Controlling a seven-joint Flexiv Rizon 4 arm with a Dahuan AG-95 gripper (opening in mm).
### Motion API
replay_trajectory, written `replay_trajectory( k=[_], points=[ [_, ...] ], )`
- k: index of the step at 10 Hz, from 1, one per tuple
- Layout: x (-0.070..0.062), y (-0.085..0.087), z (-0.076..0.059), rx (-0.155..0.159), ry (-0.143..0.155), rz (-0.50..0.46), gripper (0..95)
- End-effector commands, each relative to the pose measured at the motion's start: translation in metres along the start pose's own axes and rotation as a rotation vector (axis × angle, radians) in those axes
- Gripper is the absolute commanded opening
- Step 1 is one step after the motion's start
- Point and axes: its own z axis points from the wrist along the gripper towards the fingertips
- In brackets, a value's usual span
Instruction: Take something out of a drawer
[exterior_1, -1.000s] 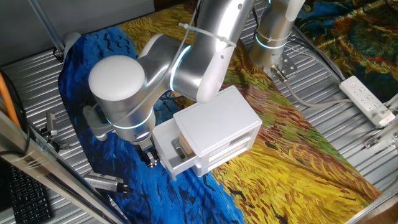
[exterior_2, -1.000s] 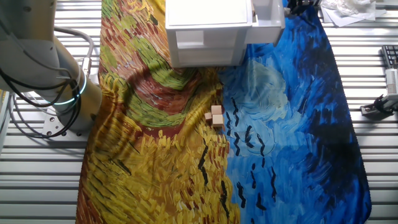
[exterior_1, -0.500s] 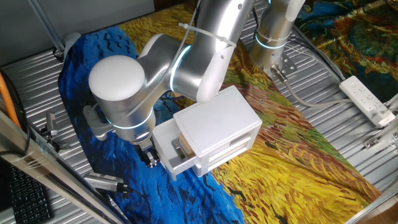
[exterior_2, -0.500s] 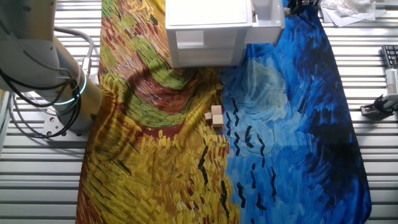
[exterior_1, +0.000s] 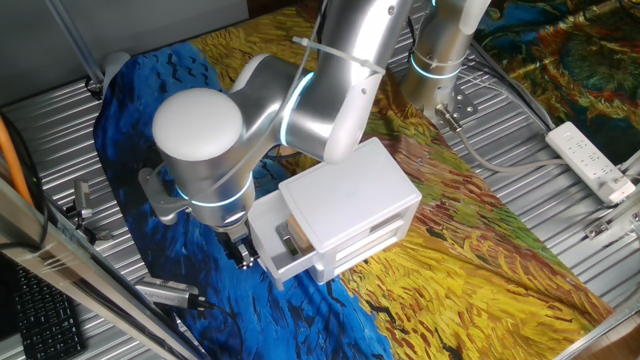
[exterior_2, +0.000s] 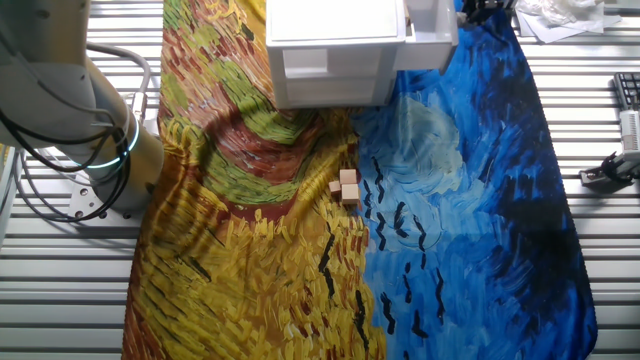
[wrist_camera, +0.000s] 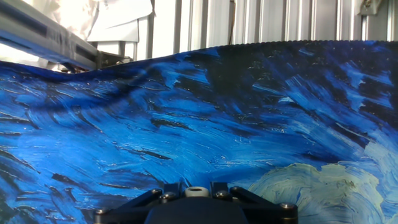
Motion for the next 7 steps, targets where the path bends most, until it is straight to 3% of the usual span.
replay_trajectory(
  k=[1, 7],
  points=[
    [-0.0011, 0.0002, 0.0003, -0.003, -0.006, -0.001, 0.0],
    [-0.0012, 0.0003, 0.0003, -0.004, -0.010, -0.014, 0.0]
  ],
)
